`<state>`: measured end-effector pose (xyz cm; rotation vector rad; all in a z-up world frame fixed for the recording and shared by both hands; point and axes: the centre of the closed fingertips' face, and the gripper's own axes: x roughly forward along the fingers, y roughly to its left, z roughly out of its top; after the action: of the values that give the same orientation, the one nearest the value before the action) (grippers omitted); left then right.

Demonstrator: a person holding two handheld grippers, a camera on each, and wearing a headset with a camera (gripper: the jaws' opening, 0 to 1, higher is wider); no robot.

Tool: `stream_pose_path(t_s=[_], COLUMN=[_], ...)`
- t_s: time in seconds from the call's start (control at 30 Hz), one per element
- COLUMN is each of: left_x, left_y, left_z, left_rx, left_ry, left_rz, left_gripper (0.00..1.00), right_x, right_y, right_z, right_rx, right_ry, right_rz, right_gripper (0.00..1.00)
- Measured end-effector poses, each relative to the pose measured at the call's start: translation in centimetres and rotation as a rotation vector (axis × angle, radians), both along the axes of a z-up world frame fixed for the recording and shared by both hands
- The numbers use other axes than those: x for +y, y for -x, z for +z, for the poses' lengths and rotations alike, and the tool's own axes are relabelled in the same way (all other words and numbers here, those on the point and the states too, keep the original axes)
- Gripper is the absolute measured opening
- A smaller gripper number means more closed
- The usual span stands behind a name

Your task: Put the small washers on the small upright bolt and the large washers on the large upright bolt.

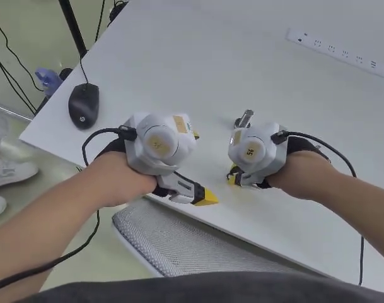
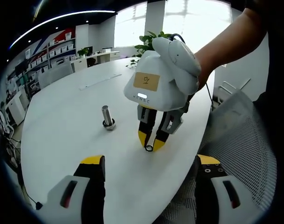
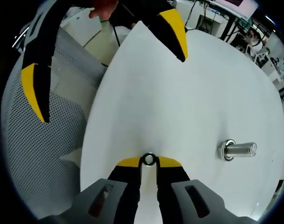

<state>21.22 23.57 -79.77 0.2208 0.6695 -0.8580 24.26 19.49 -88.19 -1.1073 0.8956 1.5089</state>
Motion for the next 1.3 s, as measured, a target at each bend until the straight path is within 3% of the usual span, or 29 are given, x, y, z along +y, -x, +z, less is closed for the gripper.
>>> stream_pose_path(t_s=[0.17,0.43,0.87,1.3], left_x=[0.1,0.0,-0.4,-0.2], left_y=[0.0,0.0,-0.2,-1.1], left_z=[0.1,0.2,0.4,0.0], left_rx=[-0.004,-0.002,0.003,0.010], left_ry=[-0.004,-0.011,-0.002,-0.016], left_rz=[0.000,-0.013,-0.031,-0.055], left_gripper=[0.79,0.79,0.78,0.77], right_x=[-0.5,-2.9,-9.6,-15.3], right_y=[-0.2,-1.3,-3.7,-5.5], right_z=[0.3,1.1,2.6,5.4], right_rx=[0.010,0.007,-0.001,-0.017], right_ry=[0.003,0.010,0.045,0.071], right_rz=[-0.025,-0.089,-0.226,-0.367], right_gripper=[0.12,0.12,0.12,0.12])
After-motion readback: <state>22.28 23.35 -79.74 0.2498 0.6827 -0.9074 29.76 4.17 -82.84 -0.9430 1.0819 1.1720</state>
